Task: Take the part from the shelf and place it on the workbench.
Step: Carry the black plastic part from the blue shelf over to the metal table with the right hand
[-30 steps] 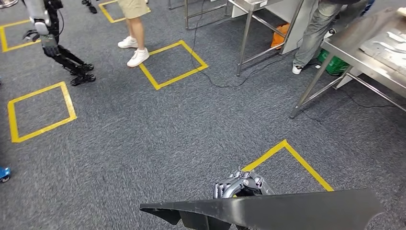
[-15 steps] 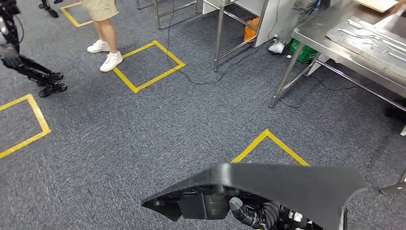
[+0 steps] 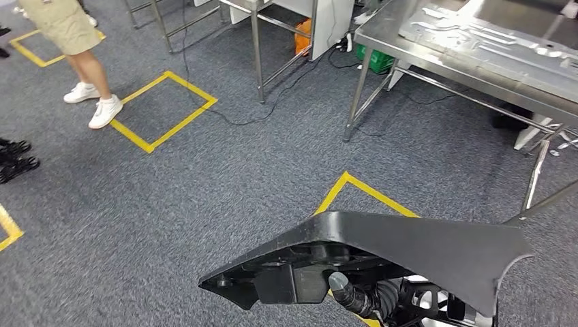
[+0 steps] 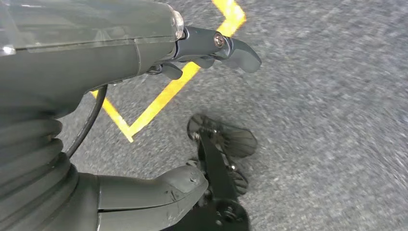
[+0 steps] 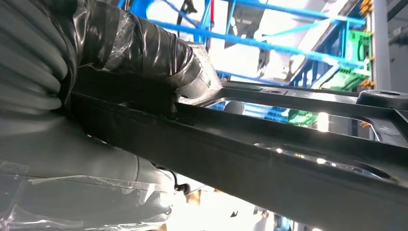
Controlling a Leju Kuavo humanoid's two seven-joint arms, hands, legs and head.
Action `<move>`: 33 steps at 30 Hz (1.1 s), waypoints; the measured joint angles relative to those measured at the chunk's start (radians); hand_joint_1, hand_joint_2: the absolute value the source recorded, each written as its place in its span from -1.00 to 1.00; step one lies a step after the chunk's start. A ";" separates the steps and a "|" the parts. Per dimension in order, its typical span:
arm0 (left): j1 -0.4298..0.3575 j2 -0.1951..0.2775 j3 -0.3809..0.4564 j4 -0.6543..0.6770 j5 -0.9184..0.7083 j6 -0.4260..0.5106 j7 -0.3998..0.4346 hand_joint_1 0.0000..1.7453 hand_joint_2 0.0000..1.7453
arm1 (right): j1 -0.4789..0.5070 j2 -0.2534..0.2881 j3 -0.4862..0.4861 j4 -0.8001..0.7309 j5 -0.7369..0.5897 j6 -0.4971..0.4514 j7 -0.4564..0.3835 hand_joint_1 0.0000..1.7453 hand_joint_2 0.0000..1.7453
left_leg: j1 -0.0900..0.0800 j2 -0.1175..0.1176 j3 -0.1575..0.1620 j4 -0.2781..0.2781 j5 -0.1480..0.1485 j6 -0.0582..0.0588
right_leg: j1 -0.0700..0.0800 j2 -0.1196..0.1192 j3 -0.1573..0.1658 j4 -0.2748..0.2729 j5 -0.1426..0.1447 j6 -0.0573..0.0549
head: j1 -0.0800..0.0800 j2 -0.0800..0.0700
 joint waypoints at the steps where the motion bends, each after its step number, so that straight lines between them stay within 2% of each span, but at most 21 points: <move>1: 0.000 0.000 0.000 0.000 -0.001 -0.001 -0.001 -1.00 1.00 | 0.000 0.000 0.000 0.000 -0.003 0.000 0.001 1.00 1.00 | 0.000 -0.010 0.013 -0.028 0.003 0.004 | -0.001 0.010 -0.002 0.001 -0.001 0.007 | 0.000 0.000; 3: -0.002 -0.001 0.001 0.000 -0.003 -0.003 -0.003 -1.00 1.00 | 0.003 0.000 -0.001 0.000 -0.009 0.000 0.004 1.00 1.00 | -0.002 -0.003 0.019 -0.038 0.000 0.020 | -0.003 0.029 -0.009 0.000 0.003 0.019 | 0.000 0.000; 5: -0.005 -0.003 0.002 0.000 -0.004 -0.005 -0.003 -1.00 1.00 | 0.008 0.000 -0.001 -0.001 -0.012 0.000 0.007 1.00 1.00 | 0.000 0.018 0.020 -0.044 0.004 0.035 | -0.003 0.004 -0.020 0.018 -0.008 0.029 | 0.000 0.000; 7: -0.003 -0.004 0.004 0.000 -0.006 -0.007 -0.004 -1.00 1.00 | 0.009 0.000 -0.001 -0.002 -0.014 -0.001 0.010 1.00 1.00 | 0.000 0.040 0.020 -0.046 0.005 0.047 | -0.003 -0.053 -0.063 0.106 -0.057 0.039 | 0.001 0.000; 9: 0.002 -0.004 0.006 0.000 -0.007 -0.008 -0.004 -1.00 1.00 | 0.010 0.000 -0.001 -0.002 -0.015 -0.003 0.013 1.00 1.00 | -0.003 0.064 0.019 -0.045 0.001 0.051 | -0.008 -0.080 -0.133 0.240 -0.114 0.046 | 0.001 0.000; 10: 0.003 -0.004 0.006 0.000 -0.008 -0.008 -0.004 -1.00 1.00 | 0.011 0.000 -0.001 -0.002 -0.015 -0.004 0.015 1.00 1.00 | -0.004 0.076 0.020 -0.045 -0.001 0.050 | -0.010 -0.084 -0.158 0.283 -0.122 0.048 | 0.001 0.000; 11: 0.004 -0.004 0.007 0.000 -0.008 -0.008 -0.004 -1.00 1.00 | 0.012 0.000 -0.001 -0.002 -0.015 -0.006 0.017 1.00 1.00 | -0.004 0.088 0.022 -0.045 -0.003 0.050 | -0.011 -0.087 -0.163 0.288 -0.109 0.048 | 0.001 0.000; 13: 0.002 -0.004 0.007 0.000 -0.010 -0.009 -0.004 -1.00 1.00 | 0.012 0.000 0.000 -0.002 -0.015 -0.012 0.017 1.00 1.00 | -0.005 0.108 0.032 -0.046 -0.009 0.046 | -0.008 -0.102 -0.113 0.183 -0.038 0.039 | 0.001 0.000; 14: 0.001 -0.005 0.007 0.000 -0.010 -0.009 -0.005 -1.00 1.00 | 0.012 0.000 0.000 -0.002 -0.016 -0.014 0.017 1.00 1.00 | -0.006 0.117 0.040 -0.048 -0.013 0.043 | -0.002 -0.127 -0.076 0.109 -0.007 0.031 | 0.001 0.000; 15: 0.001 -0.006 0.007 0.000 -0.011 -0.010 -0.005 -1.00 1.00 | 0.010 0.001 0.000 -0.002 -0.016 -0.016 0.017 1.00 1.00 | -0.007 0.126 0.046 -0.049 -0.016 0.038 | 0.006 -0.150 -0.046 0.049 0.012 0.022 | 0.001 0.000; 17: 0.000 -0.008 0.007 0.000 -0.011 -0.011 -0.005 -1.00 1.00 | 0.008 0.002 0.000 -0.003 -0.018 -0.017 0.017 1.00 1.00 | -0.008 0.146 0.053 -0.052 -0.023 0.028 | 0.020 -0.174 -0.026 0.002 0.014 0.009 | 0.001 0.000; 19: -0.004 -0.008 0.008 0.000 -0.012 -0.011 -0.006 -1.00 1.00 | 0.010 0.002 0.000 -0.003 -0.019 -0.017 0.017 1.00 1.00 | -0.010 0.166 0.058 -0.056 -0.028 0.018 | 0.018 -0.148 -0.028 -0.005 0.016 0.000 | 0.001 0.000; 21: -0.006 -0.007 0.008 0.000 -0.015 -0.012 -0.007 -1.00 1.00 | 0.010 0.004 0.001 -0.005 -0.019 -0.017 0.017 1.00 1.00 | -0.009 0.132 0.048 -0.023 -0.053 0.010 | 0.009 -0.123 -0.020 -0.018 0.024 -0.009 | 0.001 0.000; 23: -0.004 -0.006 0.008 0.000 -0.017 -0.014 -0.008 -1.00 1.00 | 0.009 0.008 0.001 -0.007 -0.020 -0.018 0.017 1.00 1.00 | -0.006 0.073 -0.006 0.089 -0.109 0.006 | 0.006 -0.101 -0.016 -0.023 0.026 -0.016 | 0.001 0.000; 25: 0.001 -0.006 0.010 0.000 -0.018 -0.015 -0.008 -1.00 1.00 | 0.010 0.011 0.001 -0.006 -0.020 -0.018 0.017 1.00 1.00 | -0.005 0.053 -0.076 0.213 -0.151 0.003 | 0.009 -0.074 -0.016 -0.017 0.022 -0.020 | 0.001 0.000; 26: 0.003 -0.006 0.012 0.000 -0.018 -0.015 -0.008 -1.00 1.00 | 0.011 0.011 0.001 -0.005 -0.021 -0.018 0.017 1.00 1.00 | -0.005 0.051 -0.095 0.236 -0.145 0.003 | 0.010 -0.060 -0.014 -0.015 0.019 -0.021 | 0.001 0.000; 27: 0.003 -0.006 0.013 0.000 -0.018 -0.015 -0.008 -1.00 1.00 | 0.012 0.011 0.001 -0.005 -0.021 -0.018 0.017 1.00 1.00 | -0.005 0.048 -0.096 0.220 -0.118 0.003 | 0.010 -0.045 -0.010 -0.013 0.016 -0.020 | 0.001 0.000; 28: 0.003 -0.006 0.015 0.000 -0.019 -0.015 -0.008 -1.00 1.00 | 0.013 0.011 0.001 -0.004 -0.021 -0.018 0.017 1.00 1.00 | -0.005 0.042 -0.077 0.163 -0.074 0.005 | 0.010 -0.031 -0.005 -0.012 0.013 -0.018 | 0.001 0.000; 30: 0.003 -0.004 0.019 0.000 -0.019 -0.015 -0.008 -1.00 1.00 | 0.013 0.011 0.001 -0.004 -0.021 -0.018 0.017 1.00 1.00 | -0.005 0.003 -0.022 0.024 -0.003 0.014 | 0.009 -0.007 0.001 -0.008 0.007 -0.012 | 0.001 0.000; 32: 0.002 -0.002 0.022 0.000 -0.020 -0.014 -0.009 -1.00 1.00 | 0.015 0.011 0.001 -0.003 -0.021 -0.018 0.017 1.00 1.00 | -0.007 -0.025 0.006 -0.042 0.014 0.023 | 0.004 0.014 -0.004 -0.005 0.004 -0.001 | 0.001 0.000; 33: 0.001 -0.002 0.023 0.000 -0.020 -0.014 -0.010 -1.00 1.00 | 0.017 0.011 0.001 -0.003 -0.021 -0.018 0.017 1.00 1.00 | -0.009 -0.021 0.009 -0.047 0.012 0.027 | 0.002 0.024 -0.007 -0.004 0.005 0.006 | 0.001 0.000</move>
